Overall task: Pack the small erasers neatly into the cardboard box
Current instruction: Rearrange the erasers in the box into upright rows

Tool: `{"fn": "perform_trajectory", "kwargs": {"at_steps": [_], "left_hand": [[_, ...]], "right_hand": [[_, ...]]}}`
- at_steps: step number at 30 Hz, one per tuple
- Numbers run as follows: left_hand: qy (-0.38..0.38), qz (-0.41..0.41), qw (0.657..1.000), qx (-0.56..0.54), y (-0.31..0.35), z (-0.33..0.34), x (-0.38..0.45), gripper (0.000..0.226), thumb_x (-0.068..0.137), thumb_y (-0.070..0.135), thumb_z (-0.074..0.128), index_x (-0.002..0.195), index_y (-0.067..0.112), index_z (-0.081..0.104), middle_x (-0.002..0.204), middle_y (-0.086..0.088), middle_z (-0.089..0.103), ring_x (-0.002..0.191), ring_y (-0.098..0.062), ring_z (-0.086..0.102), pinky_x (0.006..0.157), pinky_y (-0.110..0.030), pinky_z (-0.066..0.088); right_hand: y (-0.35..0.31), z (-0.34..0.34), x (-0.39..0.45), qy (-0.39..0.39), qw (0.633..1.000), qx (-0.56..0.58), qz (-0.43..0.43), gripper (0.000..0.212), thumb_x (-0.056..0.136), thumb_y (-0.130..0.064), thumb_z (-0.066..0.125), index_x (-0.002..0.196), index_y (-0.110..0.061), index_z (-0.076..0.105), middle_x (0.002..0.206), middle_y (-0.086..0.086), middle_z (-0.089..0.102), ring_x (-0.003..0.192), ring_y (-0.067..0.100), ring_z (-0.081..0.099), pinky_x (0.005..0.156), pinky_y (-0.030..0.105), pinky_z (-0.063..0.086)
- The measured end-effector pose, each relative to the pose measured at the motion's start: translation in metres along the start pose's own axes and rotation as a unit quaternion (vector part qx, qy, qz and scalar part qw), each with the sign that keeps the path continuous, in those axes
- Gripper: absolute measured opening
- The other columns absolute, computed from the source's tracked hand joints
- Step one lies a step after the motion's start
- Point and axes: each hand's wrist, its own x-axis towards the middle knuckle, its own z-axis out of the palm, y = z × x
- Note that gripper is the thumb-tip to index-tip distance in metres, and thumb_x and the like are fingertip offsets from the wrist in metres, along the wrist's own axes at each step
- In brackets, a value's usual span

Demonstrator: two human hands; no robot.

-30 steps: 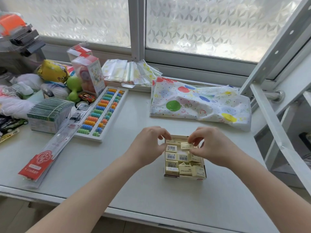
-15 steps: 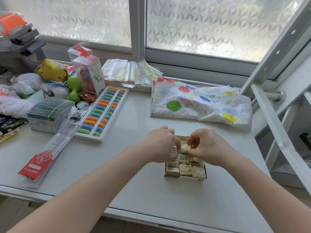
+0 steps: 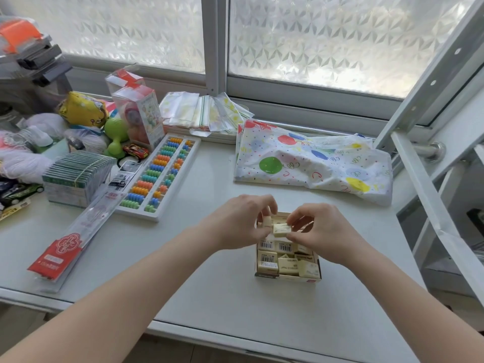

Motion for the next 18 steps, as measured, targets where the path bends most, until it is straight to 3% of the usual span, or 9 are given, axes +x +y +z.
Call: {"fn": "perform_trajectory", "kwargs": {"at_steps": [4,11,14,18], "left_hand": [[0.015,-0.011,0.999,-0.034,-0.004,-0.001,-0.004,0.03,0.08,0.017,0.063,0.11,0.021,0.058,0.096,0.003,0.069,0.088,-0.011,0.061,0.083,-0.028,0.049],[0.031,-0.013,0.999,-0.03,-0.007,0.001,-0.005,0.023,0.08,0.02,0.064,0.103,0.02,0.062,0.095,0.005,0.069,0.089,-0.007,0.063,0.083,-0.031,0.052],[0.043,-0.011,0.998,-0.034,-0.006,0.002,-0.005,0.022,0.08,0.021,0.065,0.102,0.019,0.063,0.094,0.004,0.069,0.088,-0.008,0.063,0.082,-0.032,0.052],[0.039,-0.003,0.999,-0.013,-0.006,0.003,-0.005,0.022,0.08,0.022,0.064,0.102,0.019,0.063,0.095,0.003,0.068,0.089,-0.011,0.062,0.082,-0.033,0.051]], "right_hand": [[-0.001,0.008,0.001,0.002,1.0,-0.016,-0.008,0.008,0.067,-0.016,0.075,0.072,-0.02,0.069,0.075,-0.003,0.068,0.075,0.01,0.064,0.07,0.023,0.051],[-0.009,0.01,0.013,-0.039,0.984,-0.172,0.021,0.011,0.071,-0.019,0.064,0.08,-0.018,0.071,0.085,-0.004,0.054,0.085,0.011,0.047,0.073,0.023,0.041],[-0.017,0.012,0.013,-0.045,0.989,-0.139,-0.01,0.021,0.074,-0.032,0.065,0.089,-0.018,0.069,0.088,-0.003,0.052,0.086,0.012,0.047,0.076,0.025,0.04],[-0.019,0.02,0.013,-0.051,0.992,-0.118,0.02,0.024,0.076,-0.044,0.063,0.077,-0.02,0.059,0.085,-0.002,0.052,0.083,0.014,0.048,0.072,0.027,0.038]]}}
